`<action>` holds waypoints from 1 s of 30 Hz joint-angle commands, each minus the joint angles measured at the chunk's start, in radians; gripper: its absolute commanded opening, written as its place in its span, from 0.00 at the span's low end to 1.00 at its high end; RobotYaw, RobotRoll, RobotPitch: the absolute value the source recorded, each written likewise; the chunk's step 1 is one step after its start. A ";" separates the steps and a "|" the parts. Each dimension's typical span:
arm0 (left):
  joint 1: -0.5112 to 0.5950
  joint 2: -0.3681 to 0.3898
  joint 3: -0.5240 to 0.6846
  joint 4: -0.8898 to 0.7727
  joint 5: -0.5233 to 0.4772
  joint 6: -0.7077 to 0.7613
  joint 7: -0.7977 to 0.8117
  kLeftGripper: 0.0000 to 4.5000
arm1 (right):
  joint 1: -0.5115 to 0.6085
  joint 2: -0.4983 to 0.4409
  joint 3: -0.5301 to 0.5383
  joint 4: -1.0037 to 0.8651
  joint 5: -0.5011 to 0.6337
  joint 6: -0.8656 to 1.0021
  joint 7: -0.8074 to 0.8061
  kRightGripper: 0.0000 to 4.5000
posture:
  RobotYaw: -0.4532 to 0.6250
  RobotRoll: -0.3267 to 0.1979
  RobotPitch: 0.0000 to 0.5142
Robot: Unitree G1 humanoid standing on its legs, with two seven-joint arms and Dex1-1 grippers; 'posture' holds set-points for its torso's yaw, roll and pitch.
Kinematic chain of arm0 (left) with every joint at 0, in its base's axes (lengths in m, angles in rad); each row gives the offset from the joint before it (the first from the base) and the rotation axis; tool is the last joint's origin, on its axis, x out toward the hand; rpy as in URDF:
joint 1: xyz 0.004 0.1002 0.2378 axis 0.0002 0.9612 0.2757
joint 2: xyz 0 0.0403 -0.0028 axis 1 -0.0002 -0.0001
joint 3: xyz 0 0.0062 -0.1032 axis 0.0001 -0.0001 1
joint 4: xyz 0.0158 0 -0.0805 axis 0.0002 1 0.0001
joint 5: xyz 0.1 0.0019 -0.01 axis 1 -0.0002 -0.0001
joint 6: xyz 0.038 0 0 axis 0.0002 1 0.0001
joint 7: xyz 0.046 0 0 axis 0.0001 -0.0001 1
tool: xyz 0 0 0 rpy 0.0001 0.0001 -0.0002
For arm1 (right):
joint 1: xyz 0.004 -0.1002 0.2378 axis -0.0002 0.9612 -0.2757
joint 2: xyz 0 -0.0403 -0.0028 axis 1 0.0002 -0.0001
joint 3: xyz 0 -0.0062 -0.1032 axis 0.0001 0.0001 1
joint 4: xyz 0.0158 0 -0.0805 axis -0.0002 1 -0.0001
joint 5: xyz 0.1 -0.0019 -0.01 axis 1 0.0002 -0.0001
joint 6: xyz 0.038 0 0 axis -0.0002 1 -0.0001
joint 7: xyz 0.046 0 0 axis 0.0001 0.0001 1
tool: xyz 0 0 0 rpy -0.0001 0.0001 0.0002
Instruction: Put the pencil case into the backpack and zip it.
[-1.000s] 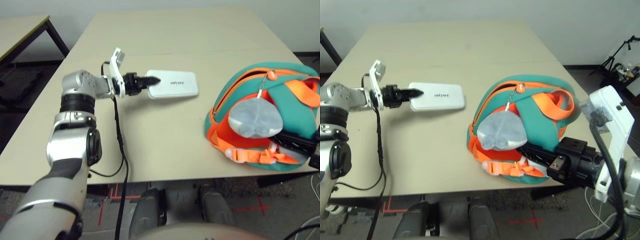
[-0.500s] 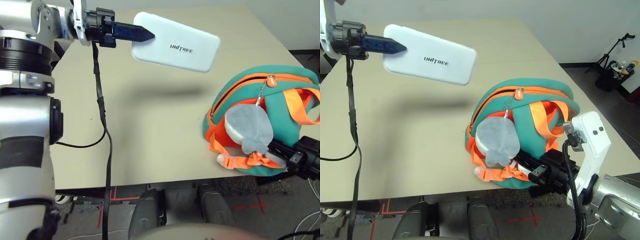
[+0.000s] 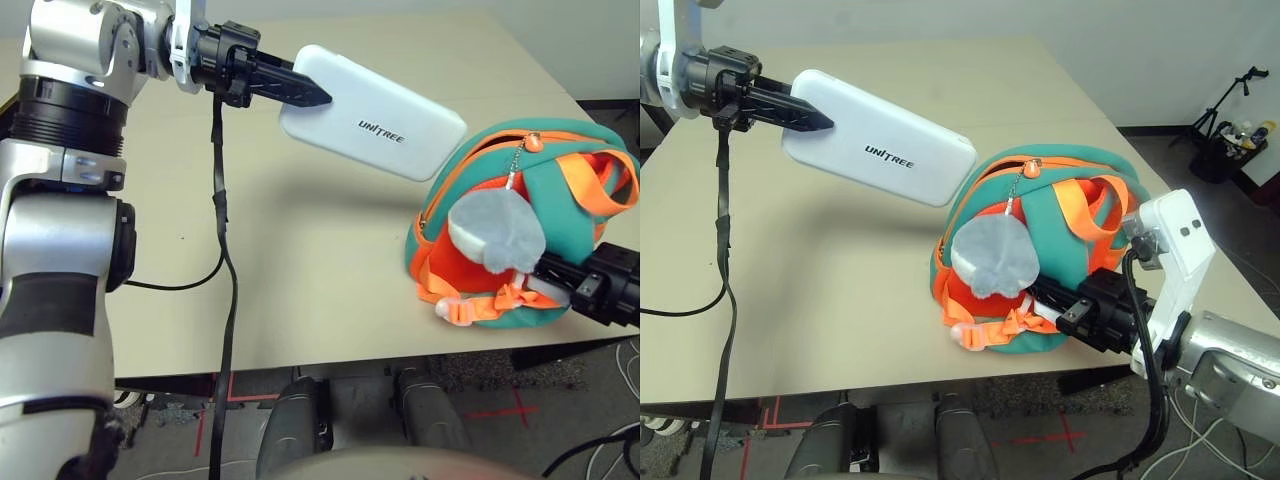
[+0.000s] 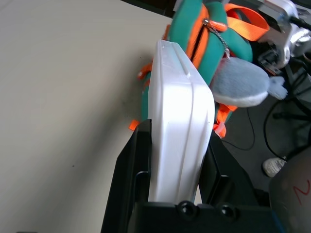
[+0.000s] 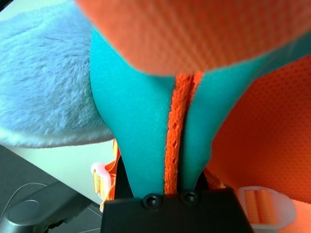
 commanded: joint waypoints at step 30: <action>-0.029 -0.293 -0.031 0.050 0.029 -0.050 0.014 0.29 | -0.145 0.008 0.113 0.046 0.000 0.035 -0.027 0.03 | 0.24 0.62 0.22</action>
